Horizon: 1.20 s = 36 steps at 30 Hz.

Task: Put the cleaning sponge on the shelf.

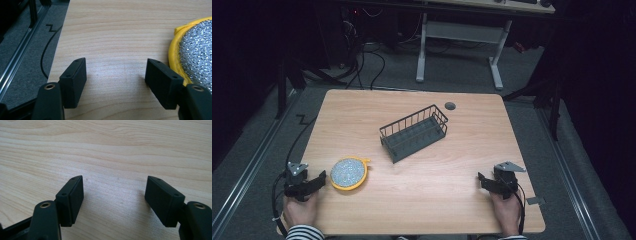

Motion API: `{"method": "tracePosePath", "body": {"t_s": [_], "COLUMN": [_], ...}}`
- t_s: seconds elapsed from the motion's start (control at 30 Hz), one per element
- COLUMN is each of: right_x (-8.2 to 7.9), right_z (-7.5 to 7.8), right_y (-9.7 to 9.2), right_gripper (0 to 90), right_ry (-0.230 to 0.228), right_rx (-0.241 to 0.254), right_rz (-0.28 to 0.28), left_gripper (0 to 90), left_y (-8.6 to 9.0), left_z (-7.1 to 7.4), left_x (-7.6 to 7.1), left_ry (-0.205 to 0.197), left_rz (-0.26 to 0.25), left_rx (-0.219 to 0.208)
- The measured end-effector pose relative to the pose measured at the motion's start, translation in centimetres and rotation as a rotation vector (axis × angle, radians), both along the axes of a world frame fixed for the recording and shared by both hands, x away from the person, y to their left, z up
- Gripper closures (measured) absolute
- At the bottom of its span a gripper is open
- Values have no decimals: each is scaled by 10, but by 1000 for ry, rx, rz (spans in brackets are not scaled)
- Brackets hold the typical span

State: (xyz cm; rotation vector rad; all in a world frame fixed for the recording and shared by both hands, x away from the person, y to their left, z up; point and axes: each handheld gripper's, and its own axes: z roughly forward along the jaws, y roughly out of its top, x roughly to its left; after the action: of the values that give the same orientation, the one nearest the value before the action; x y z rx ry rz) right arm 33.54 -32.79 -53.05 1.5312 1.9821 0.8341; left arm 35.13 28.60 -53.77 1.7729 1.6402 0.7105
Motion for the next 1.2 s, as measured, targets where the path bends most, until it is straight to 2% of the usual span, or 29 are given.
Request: {"method": "tracePosePath", "body": {"t_s": [0.27,0.53,0.77,0.9,1.07,1.17,1.2], "right_x": [0,0,0,0,0,0,0], "right_z": [0,0,0,0,0,0,0], "right_y": [0,0,0,0,0,0,0], "right_gripper": [314,314,313,313,313,313,313], "right_ry": [0,0,0,-1,-1,-1,-1], "right_rx": [0,0,1,0,1,1,1], "right_rz": [0,0,0,2,2,2,2], "left_gripper": [315,265,267,289,300,312,316], "left_y": [0,0,4,12,14,15,15], "left_z": [0,0,0,4,12,25,25], "left_x": [0,1,-1,-5,-9,-14,-14], "left_ry": [3,8,1,-11,-20,-28,-28], "left_rz": [6,-17,-30,-7,-20,-44,-44], "left_rx": [0,-9,-51,-144,-144,-154,-154]}}
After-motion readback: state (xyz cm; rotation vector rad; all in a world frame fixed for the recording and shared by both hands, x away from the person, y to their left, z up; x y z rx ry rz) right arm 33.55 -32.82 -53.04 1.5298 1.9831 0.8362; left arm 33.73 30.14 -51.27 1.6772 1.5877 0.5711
